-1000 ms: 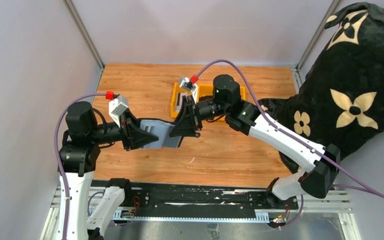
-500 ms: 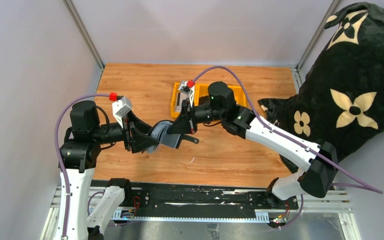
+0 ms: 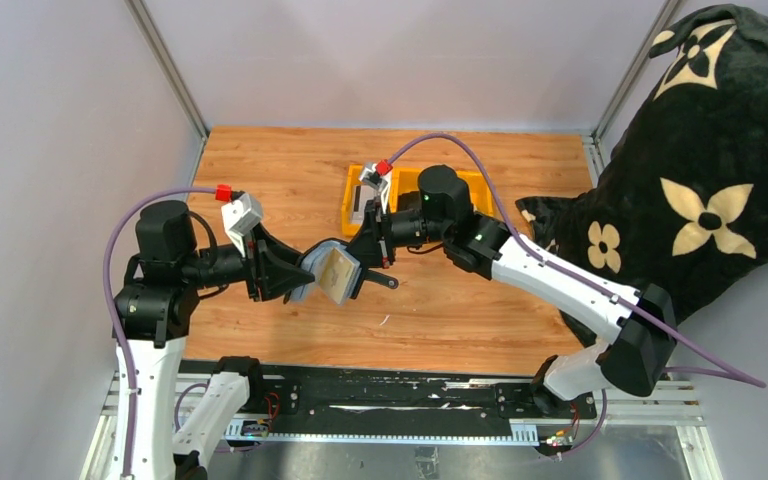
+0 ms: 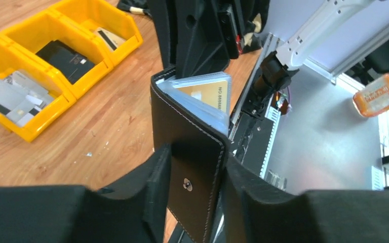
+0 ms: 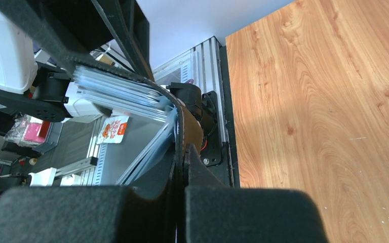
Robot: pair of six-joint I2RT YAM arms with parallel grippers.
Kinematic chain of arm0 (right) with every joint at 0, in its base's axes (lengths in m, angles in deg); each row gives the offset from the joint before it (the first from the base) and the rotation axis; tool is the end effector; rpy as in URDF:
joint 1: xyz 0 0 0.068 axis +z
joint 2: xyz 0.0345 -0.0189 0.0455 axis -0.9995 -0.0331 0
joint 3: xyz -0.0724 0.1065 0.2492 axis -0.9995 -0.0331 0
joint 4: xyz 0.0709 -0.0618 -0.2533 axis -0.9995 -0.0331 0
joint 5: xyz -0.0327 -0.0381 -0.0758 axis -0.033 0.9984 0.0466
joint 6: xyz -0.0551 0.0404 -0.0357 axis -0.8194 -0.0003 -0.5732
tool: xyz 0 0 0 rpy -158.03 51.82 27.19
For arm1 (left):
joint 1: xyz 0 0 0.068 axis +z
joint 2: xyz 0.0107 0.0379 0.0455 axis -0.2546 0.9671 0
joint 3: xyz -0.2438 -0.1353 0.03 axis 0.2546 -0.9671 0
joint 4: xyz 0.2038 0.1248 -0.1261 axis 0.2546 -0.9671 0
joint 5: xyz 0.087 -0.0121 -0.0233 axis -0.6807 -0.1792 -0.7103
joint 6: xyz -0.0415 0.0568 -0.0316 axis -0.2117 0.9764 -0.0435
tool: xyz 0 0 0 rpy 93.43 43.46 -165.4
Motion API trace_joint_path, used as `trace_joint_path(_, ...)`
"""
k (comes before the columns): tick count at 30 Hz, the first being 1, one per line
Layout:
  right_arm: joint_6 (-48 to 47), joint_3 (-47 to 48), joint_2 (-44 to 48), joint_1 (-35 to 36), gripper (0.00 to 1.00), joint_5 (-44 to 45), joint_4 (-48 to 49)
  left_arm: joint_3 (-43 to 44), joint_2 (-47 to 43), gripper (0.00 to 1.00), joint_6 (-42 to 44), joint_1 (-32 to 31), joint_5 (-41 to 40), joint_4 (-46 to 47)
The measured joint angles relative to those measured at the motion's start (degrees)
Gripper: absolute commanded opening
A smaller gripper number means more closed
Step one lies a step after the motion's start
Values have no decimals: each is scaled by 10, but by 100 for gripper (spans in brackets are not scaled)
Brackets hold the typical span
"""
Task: Take the credit cards out of the card holder
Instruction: Remove the credit card from the card holder.
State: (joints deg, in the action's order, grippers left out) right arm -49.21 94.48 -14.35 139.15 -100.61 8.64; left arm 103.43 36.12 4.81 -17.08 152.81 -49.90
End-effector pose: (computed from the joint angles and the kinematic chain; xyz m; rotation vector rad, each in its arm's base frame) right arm 0.1878 0.3066 0.3935 -1.0469 1.6030 1.6351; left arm 0.1106 -0.0645 0.4134 0.8383 1.7057 -1.1133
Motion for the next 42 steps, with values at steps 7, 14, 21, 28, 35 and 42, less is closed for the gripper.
trace_joint_path(7,1,-20,12,-5,0,2,12,17,4,17,-44,0,-71,14)
trace_joint_path(14,12,-28,23,-5,0,-3,33,10,-12,49,-87,-1,-81,55)
trace_joint_path(21,21,-28,41,-1,0,-28,51,-7,-23,51,-109,-1,-130,82)
trace_joint_path(28,37,-30,42,-1,0,-44,70,-14,-25,59,-151,0,-79,121)
trace_joint_path(35,43,-31,48,-1,0,-56,79,-77,-32,51,-303,0,39,262)
trace_joint_path(42,43,-31,56,-1,0,-56,79,-76,-31,33,-294,-1,77,242)
